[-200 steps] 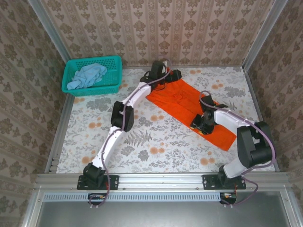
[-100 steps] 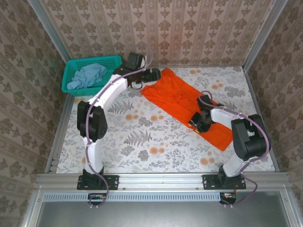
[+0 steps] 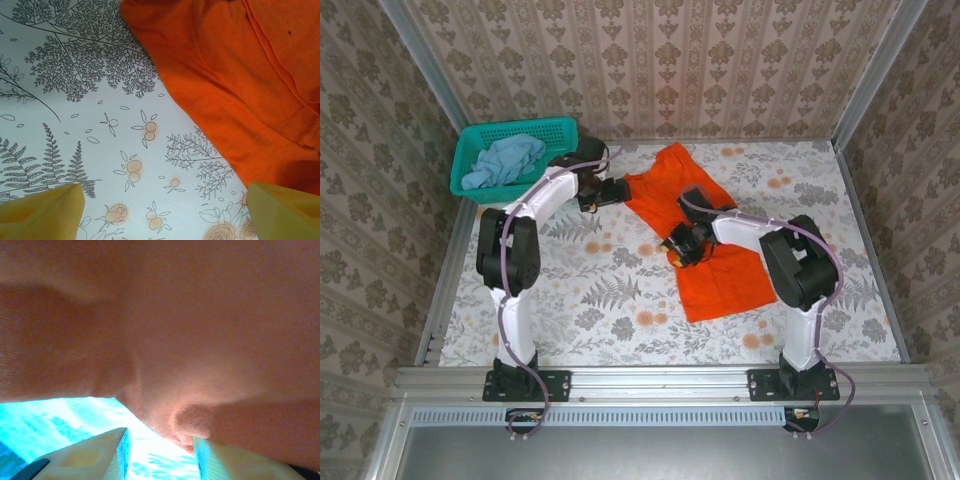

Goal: Fold and stack the t-shirts

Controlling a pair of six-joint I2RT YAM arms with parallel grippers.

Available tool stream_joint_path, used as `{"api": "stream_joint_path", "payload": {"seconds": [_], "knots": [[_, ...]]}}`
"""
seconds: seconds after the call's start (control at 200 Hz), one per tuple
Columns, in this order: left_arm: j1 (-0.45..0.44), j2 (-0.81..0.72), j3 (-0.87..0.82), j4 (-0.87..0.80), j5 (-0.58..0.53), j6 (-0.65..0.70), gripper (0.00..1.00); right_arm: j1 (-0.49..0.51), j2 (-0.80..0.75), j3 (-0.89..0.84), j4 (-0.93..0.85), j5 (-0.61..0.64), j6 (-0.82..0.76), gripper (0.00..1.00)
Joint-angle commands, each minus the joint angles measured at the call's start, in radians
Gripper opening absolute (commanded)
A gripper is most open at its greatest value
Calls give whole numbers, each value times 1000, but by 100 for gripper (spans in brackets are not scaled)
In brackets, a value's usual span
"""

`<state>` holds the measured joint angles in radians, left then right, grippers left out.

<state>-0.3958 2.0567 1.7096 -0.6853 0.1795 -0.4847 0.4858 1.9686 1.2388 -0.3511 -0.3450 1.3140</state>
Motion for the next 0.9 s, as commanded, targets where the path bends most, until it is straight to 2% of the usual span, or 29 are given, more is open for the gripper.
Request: {"api": "stream_joint_path", "payload": {"seconds": [0.0,0.16,0.29,0.56,0.74,0.895], "knots": [[7,56,50,-44,36,15,84,60,111,38,-16,-52,171,42],[-5,178,183,-91,122,21,77,88,126,66,10,-83,243,44],[-25,291,302,-121,136,25,72,89,104,41,41,-105,281,45],[-53,552,599,-175,142,14,68,88,17,-91,82,-124,339,48],[-55,703,788,-116,231,-28,67,104,1,-136,96,-116,370,48],[-51,745,822,-16,263,-37,67,152,37,-107,126,-93,422,49]]}}
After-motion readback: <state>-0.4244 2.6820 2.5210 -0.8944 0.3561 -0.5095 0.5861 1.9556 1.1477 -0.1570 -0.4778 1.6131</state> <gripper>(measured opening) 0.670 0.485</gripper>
